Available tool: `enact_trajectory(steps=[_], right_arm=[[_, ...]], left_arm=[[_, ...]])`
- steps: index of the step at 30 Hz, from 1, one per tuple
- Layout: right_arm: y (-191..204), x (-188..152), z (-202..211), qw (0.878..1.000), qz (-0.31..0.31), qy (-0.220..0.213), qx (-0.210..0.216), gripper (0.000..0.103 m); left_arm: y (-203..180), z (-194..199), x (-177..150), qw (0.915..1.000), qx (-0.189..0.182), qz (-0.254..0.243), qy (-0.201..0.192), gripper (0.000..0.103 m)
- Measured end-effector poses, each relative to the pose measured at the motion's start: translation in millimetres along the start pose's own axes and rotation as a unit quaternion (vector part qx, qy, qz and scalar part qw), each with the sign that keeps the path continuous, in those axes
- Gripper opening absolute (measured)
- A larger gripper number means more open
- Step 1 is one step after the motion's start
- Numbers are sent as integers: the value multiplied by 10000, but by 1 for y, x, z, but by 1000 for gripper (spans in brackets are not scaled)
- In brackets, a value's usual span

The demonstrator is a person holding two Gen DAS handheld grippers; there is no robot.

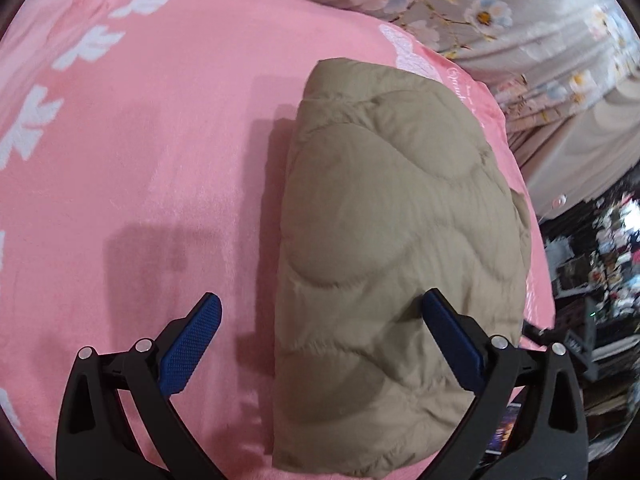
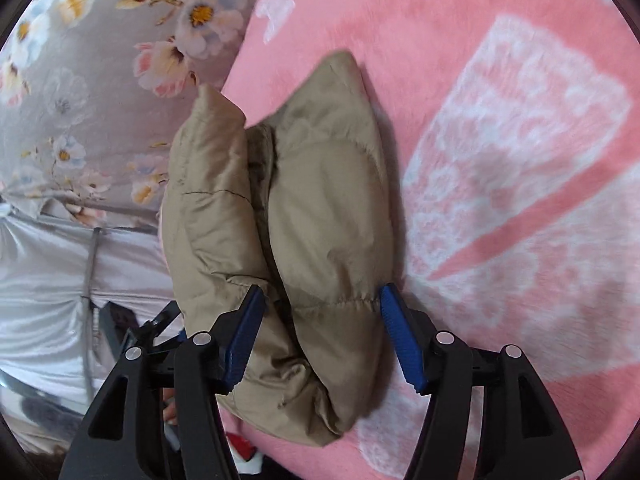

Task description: Fold large clothes

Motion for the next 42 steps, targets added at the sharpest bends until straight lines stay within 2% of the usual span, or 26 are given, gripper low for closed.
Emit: enact_trajectory(steps=[5,10,13,16,20,25,27,29,31,33,34,36,38,42], right_arm=[[7,11,-26,9993,-126,174,303,65],[9,23,-39,9984,-98,273,478,72],[8,30,-30,9992,43,283,284,72],[-4,34,-10,10000,-21,74,46,72],[2,31,-22,9993,192,323,19,73],[19,38,-51,9981,345,417,301,77],[24,42,-61,9969,357,441,537,77],[30,44,-70,9960,495,449,587,77],[36,45,-76,9952,632,421,612,72],[38,44,-77,9950,617,362,695,49],[41,44,-76,9952,650,305,668,43],[52,43,-66,9950,835,131,527,27],[71,41,-55,9934,1110,-38,296,21],[118,37,-31,9851,1663,-444,4,19]], left_arm=[[6,-16,4,9977,-542,233,346,98],[2,-37,10,9917,-1055,375,633,98],[3,-45,14,9897,-1154,483,698,98],[3,-41,14,9909,-1120,320,679,98],[1,-40,13,9908,-1164,208,663,98],[-2,-53,19,9884,-1306,297,711,98],[2,-57,20,9855,-1446,392,795,98],[4,-61,23,9825,-1579,488,862,98],[4,-62,23,9818,-1624,486,862,98],[1,-60,23,9827,-1612,409,809,97],[0,-56,23,9840,-1579,375,743,95],[-7,-45,25,9876,-1444,190,593,80],[-17,-30,27,9907,-1284,-54,444,69],[-42,3,29,9941,-908,-595,26,60]])
Point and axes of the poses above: each gripper's, at about its wrist camera, not at the fingertips, and z roughly against the way its jaws point, y to its left, x to its top, the point moved 3 cm from there along -z, roughly the way its jaws point, and after that the axes turned 9 degrees about z, right-handed, at the moved point
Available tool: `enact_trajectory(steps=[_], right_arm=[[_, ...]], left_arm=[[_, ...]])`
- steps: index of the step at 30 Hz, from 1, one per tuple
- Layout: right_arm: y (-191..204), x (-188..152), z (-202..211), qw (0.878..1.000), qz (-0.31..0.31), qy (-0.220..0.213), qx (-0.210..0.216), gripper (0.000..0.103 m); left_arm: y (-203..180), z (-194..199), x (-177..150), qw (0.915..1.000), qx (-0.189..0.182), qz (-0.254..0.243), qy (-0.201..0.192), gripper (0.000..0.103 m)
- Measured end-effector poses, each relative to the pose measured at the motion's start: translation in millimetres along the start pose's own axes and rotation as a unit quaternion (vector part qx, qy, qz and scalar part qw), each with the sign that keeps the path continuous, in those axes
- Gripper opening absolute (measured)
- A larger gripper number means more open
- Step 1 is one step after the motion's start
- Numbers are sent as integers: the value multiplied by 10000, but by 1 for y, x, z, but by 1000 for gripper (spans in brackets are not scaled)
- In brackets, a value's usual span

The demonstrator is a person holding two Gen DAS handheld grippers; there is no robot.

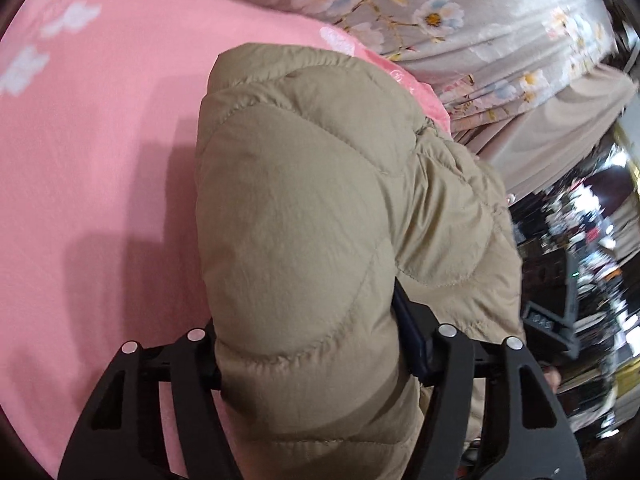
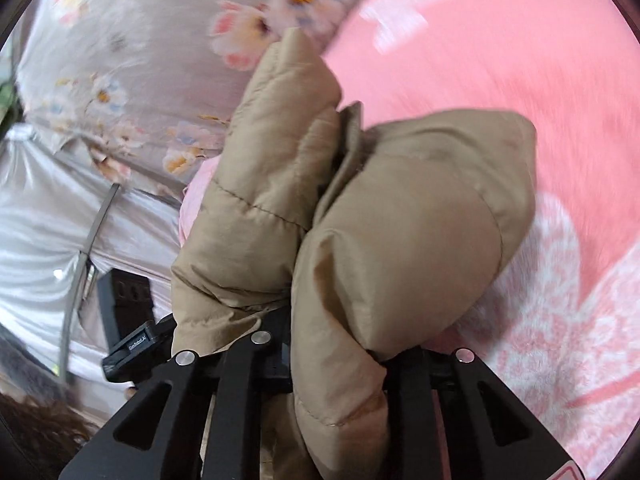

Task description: Fold large clothes

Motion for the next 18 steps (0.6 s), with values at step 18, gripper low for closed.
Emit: enact_trajectory(steps=[18], right_arm=[[182,67,99,9558,2100,-2055,121,17]], left_arm=[[-109,186,37,9580,-48,-1691,-2314,57]])
Point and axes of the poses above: each gripper's, at about its wrist camera, not at the fingertips, and z roughly against the way its jaws point, y to its left, x to its top, the point moved 3 cm from there along -z, roughly the way its jaws point, and after that the axes turned 9 degrees about z, right-handed, at the moved point
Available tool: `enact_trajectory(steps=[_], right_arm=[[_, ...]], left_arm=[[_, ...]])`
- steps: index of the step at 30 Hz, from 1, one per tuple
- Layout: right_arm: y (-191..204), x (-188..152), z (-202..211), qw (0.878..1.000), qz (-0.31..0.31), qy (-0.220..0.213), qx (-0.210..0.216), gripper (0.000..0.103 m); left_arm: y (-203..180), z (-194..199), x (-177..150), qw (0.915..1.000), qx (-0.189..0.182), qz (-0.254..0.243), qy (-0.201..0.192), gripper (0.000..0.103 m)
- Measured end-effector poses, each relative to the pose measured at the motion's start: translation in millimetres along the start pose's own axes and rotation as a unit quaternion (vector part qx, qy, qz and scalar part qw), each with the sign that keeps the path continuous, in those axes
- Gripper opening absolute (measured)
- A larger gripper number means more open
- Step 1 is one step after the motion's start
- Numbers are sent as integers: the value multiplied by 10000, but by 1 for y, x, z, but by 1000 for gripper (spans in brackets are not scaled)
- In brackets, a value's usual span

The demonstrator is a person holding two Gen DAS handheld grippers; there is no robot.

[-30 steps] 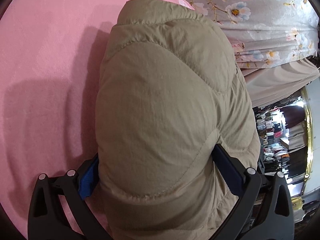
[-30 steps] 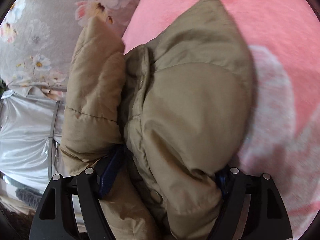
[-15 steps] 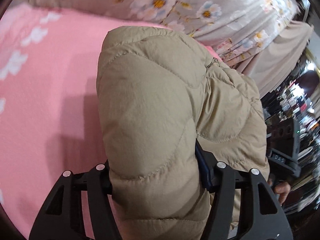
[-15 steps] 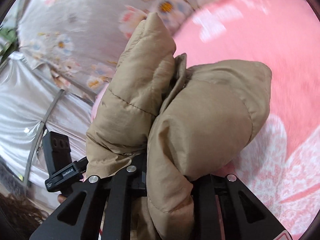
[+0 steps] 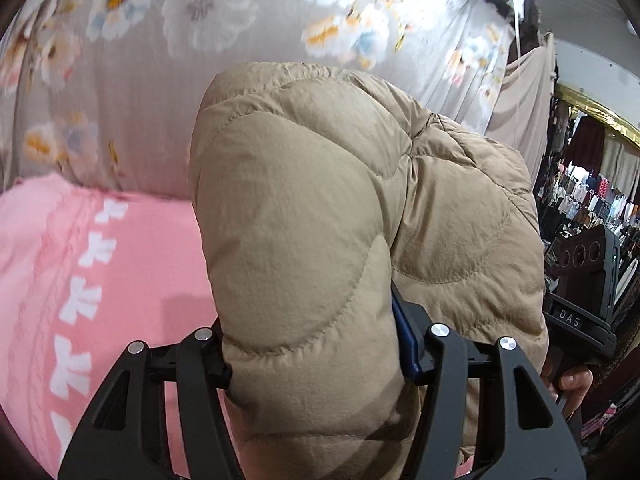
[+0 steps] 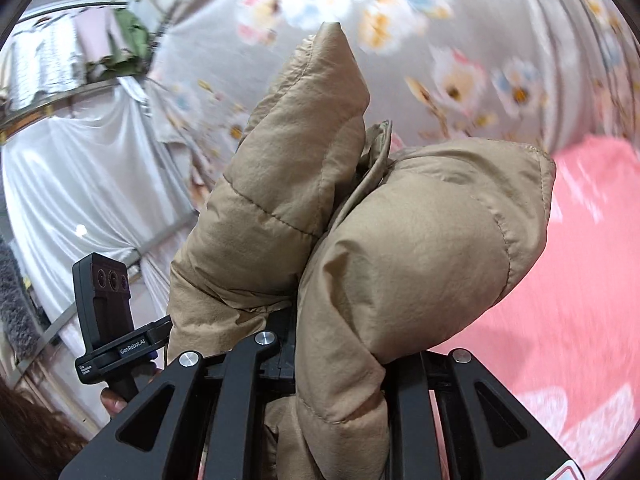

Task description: Fold large clothes

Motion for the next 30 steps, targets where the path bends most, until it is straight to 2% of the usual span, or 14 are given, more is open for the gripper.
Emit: enact_trajectory(steps=[7,14,22,30], right_arm=[[32,45,-12,9982,480,-350,72,17],[41,60,-50,9979,524,-342,132,17],[24,54,-121,9996,264,38,-2,17],[-27,17,-212,9970,-236,706,-205,17]], left_arm=[[7,24,45,9980,-111,-181,-591,57],[33,20,69,9973,6,-232,-701,57],[93,-32,84,9996,74,18,-279,57],[164,-113,73,9981,361,359,343,57]])
Point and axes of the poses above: each gripper's, at about its wrist camera, not at the fingertips, and z roughly against the way its jaws point, y to its left, x to its top, the point moved 3 cm from there along -z, roughly the way its jaws point, and after that the axes turned 9 degrees about z, right-handed, at the moved point
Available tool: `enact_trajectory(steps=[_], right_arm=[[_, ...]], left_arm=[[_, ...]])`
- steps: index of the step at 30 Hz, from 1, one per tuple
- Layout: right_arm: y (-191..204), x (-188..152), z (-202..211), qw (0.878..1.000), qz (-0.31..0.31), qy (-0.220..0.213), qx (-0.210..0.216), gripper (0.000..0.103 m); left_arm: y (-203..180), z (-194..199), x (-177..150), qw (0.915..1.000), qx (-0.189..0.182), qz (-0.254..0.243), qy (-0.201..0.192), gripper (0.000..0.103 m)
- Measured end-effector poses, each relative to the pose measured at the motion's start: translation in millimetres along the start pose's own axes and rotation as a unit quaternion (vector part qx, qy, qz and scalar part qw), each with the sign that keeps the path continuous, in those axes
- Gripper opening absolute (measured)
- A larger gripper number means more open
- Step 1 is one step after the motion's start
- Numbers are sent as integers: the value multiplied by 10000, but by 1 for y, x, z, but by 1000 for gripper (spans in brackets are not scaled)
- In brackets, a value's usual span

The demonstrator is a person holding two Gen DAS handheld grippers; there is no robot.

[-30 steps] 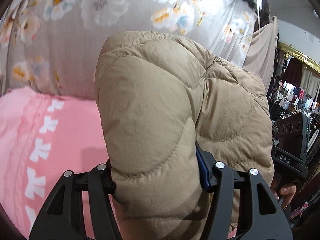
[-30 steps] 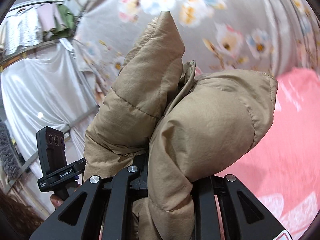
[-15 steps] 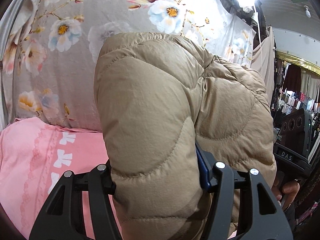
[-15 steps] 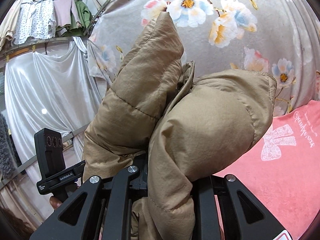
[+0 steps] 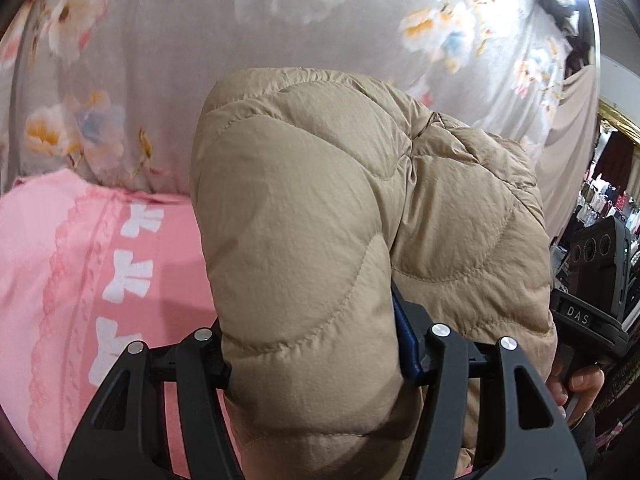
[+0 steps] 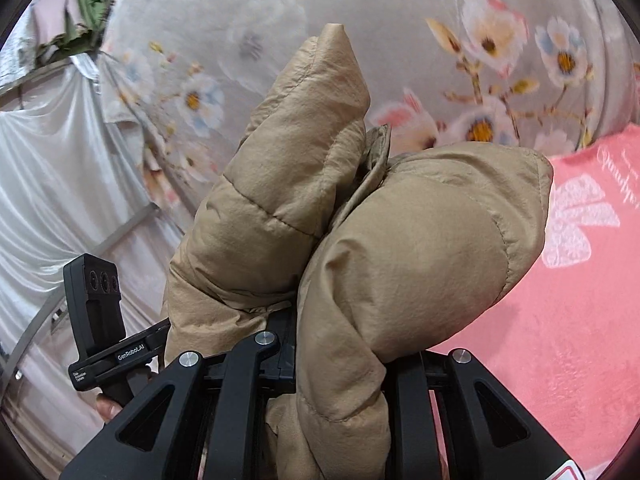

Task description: Fold large clothes

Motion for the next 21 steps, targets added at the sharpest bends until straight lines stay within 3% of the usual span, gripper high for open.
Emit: enact_trajectory(steps=[9,17,21], right_arm=[[-44,-34,-88,9979,-323,540,-156,17],[-73,-71,-149,9936,-504,984,-210,18],[-83,-82,-169,9930,-562,1017,-210,20]], left_arm=[[67,-89,-20,9975,262,377,531,57],[119,-139,-45,9936,615,553,772,60],[148,-147,-56,9922,523,884,706,66]])
Point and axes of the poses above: each gripper's, at about its wrist camera, not at the fingertips, and z roughly against the way its jaws point, y to its left, x to its top, the point moved 3 cm from there along -z, roughly the way its jaws point, and after that the axes turned 9 degrees about z, right-handed, at the moved point
